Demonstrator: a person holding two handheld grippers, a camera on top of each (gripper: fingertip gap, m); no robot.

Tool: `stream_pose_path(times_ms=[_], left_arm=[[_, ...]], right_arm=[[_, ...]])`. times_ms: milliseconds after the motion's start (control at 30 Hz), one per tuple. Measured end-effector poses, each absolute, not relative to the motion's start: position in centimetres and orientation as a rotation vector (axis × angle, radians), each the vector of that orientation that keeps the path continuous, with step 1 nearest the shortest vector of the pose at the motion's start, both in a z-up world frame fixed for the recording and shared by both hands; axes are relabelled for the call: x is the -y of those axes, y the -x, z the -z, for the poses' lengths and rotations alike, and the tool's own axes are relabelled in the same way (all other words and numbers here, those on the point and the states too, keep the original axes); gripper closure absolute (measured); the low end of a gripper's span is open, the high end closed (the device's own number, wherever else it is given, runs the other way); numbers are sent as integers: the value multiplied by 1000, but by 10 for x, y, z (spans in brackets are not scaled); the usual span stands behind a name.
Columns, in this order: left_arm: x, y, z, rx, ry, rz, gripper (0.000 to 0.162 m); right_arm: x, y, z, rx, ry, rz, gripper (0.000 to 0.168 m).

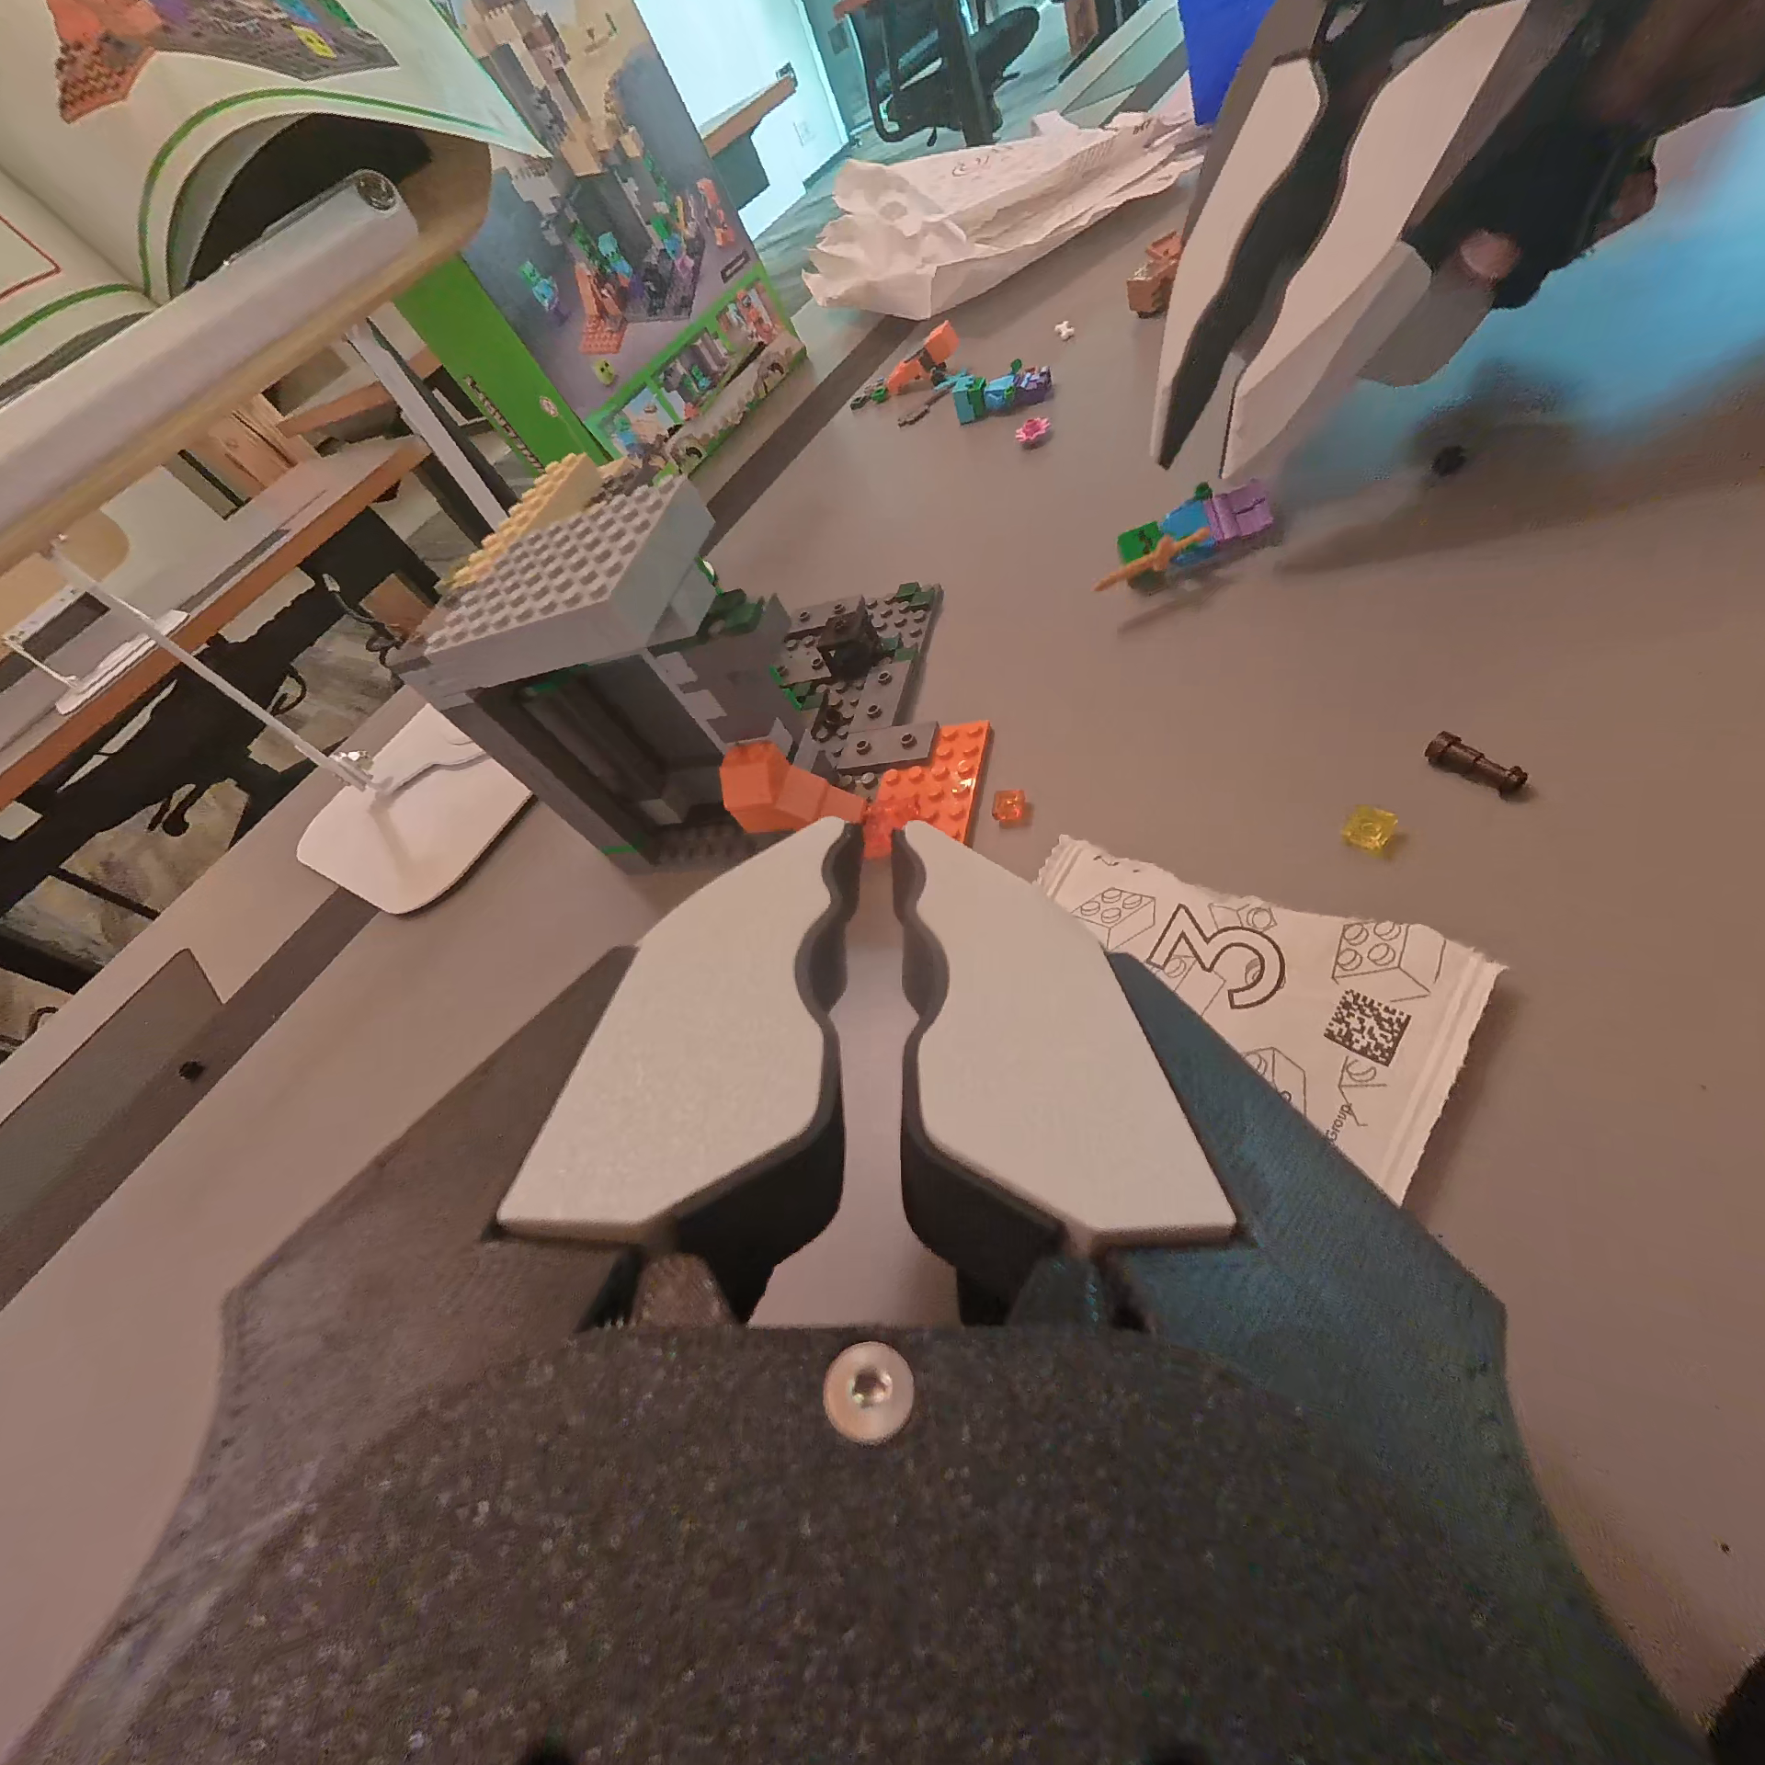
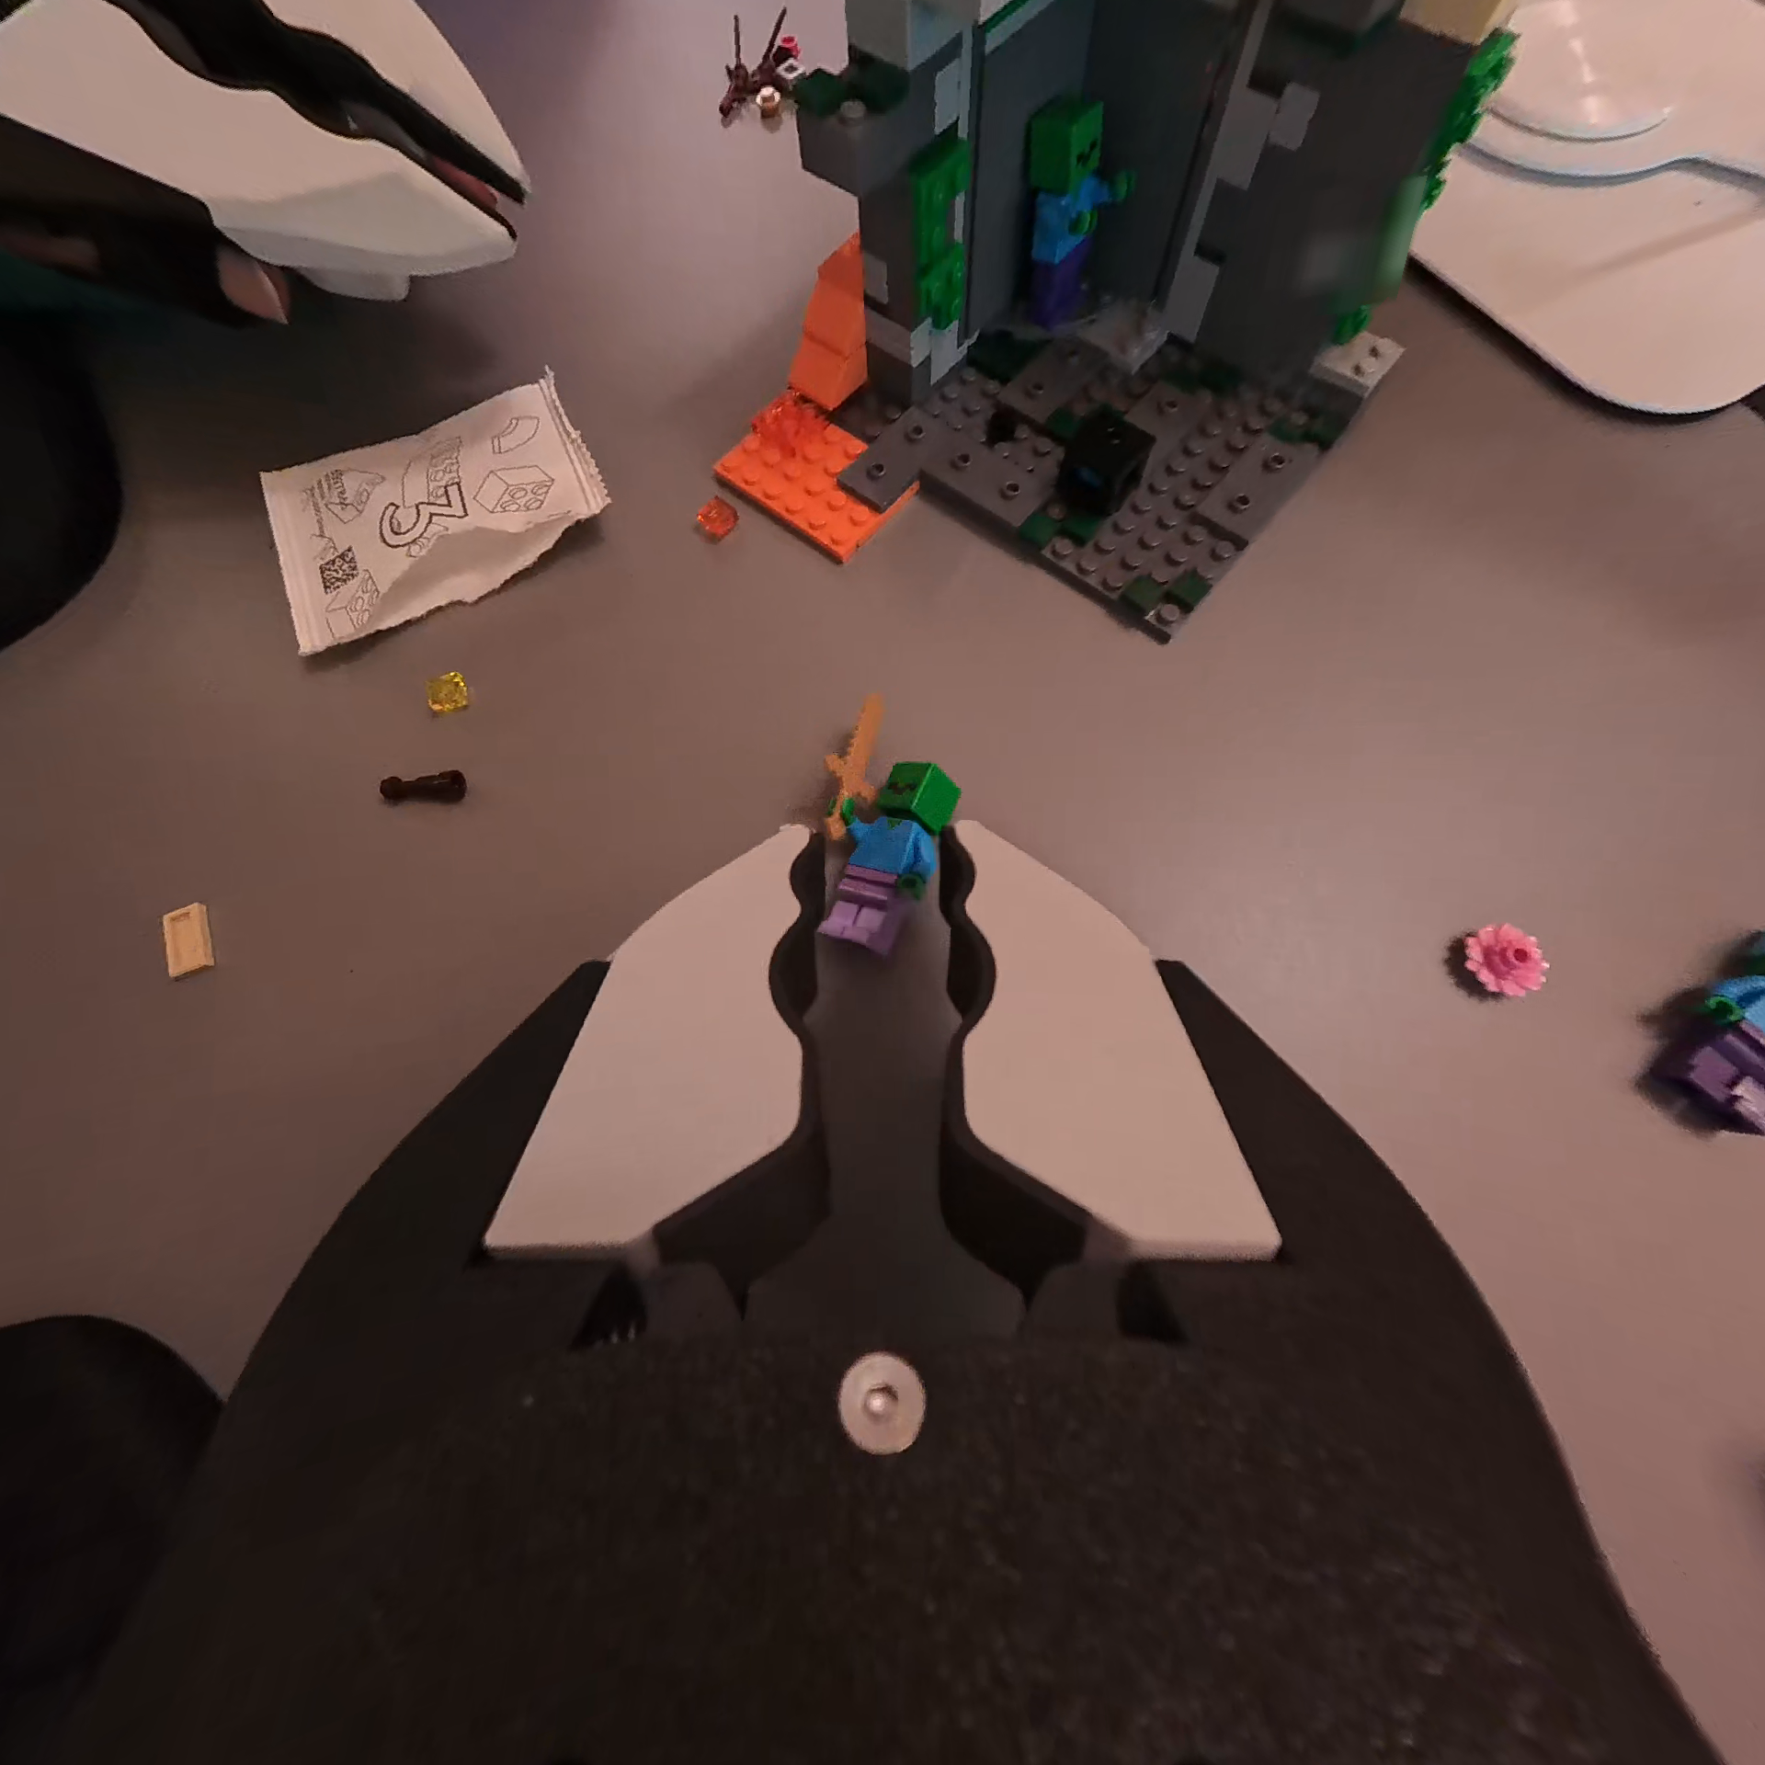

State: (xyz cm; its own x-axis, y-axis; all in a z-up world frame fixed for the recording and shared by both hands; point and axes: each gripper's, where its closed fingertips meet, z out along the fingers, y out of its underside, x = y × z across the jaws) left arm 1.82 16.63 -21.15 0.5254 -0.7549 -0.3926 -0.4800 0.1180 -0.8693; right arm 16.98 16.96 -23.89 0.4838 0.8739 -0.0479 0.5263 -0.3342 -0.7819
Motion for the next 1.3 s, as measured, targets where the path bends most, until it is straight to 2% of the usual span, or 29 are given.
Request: stream_pose_path(times_ms=[267,567,800,1033,1133,1200,1300], left_arm=[[-166,-19,214,-1123,1531,266,157],[-165,-20,213,-1127,1513,265,158],[-164,-20,209,-1115,1484,264,161],[-163,-21,211,-1136,1483,253,161],[-164,-21,211,-1134,1487,253,161],[-164,-21,211,-1131,1489,254,161],[-165,-21,212,-1133,1494,252,161]], right_arm=[[-186,-203,220,1013,1986,-597,144],[-230,-310,232,896,2047,-14,144],[-242,-368,246,739,2119,32,136],[-258,-373,259,645,2161,-97,129],[-266,-373,261,674,2175,-104,131],[-268,-373,261,706,2181,-82,148],[-269,-370,259,707,2159,-91,149]])
